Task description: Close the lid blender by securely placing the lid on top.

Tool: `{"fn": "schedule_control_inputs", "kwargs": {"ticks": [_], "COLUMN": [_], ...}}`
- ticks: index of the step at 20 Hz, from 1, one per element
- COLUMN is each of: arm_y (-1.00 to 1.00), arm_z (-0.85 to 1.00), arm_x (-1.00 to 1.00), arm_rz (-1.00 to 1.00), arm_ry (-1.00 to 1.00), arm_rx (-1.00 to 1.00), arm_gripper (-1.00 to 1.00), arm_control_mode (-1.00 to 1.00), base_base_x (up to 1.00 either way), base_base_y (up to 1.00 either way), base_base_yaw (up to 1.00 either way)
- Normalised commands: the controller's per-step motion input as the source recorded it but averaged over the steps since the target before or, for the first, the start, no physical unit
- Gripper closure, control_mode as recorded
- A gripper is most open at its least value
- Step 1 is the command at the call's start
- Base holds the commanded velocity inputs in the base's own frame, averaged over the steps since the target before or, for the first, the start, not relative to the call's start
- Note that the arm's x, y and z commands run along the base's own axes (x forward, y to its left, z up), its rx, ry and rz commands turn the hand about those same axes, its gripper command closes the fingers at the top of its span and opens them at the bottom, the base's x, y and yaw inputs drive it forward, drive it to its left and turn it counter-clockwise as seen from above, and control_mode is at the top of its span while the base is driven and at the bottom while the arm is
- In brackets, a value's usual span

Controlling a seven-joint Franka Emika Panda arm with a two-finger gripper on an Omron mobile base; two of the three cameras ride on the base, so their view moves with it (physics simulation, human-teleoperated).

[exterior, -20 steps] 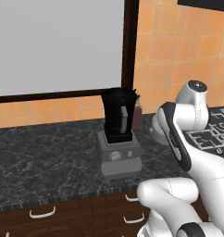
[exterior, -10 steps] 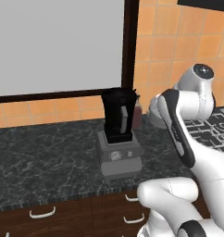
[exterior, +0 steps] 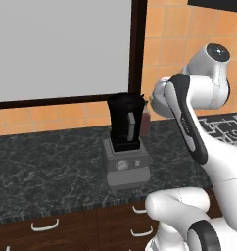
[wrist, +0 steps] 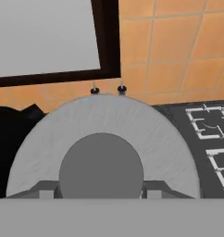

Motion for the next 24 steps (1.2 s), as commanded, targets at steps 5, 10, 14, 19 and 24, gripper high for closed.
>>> {"fn": "schedule_control_inputs", "kwargs": {"ticks": [5,10,14,19,24], "arm_y": [0.41,0.45,0.48,0.51,0.51], "arm_z": [0.68,0.44,0.25,0.07,0.06], "arm_x": [0.0,0.0,0.08,0.3,0.41], "arm_rz": [0.0,0.0,0.0,0.0,0.0], "arm_ry": [0.0,0.0,0.02,0.08,0.09], "arm_rx": [0.01,0.0,0.0,0.0,-0.01], "arm_gripper": [1.0,1.0,1.0,1.0,1.0], "arm_control_mode": [-1.0,-1.0,-1.0,-1.0,-1.0], "base_base_x": [0.0,0.0,0.0,0.0,0.0], "base_base_y": [0.0,0.0,0.0,0.0,0.0], "base_base_yaw": [0.0,0.0,0.0,0.0,0.0]}}
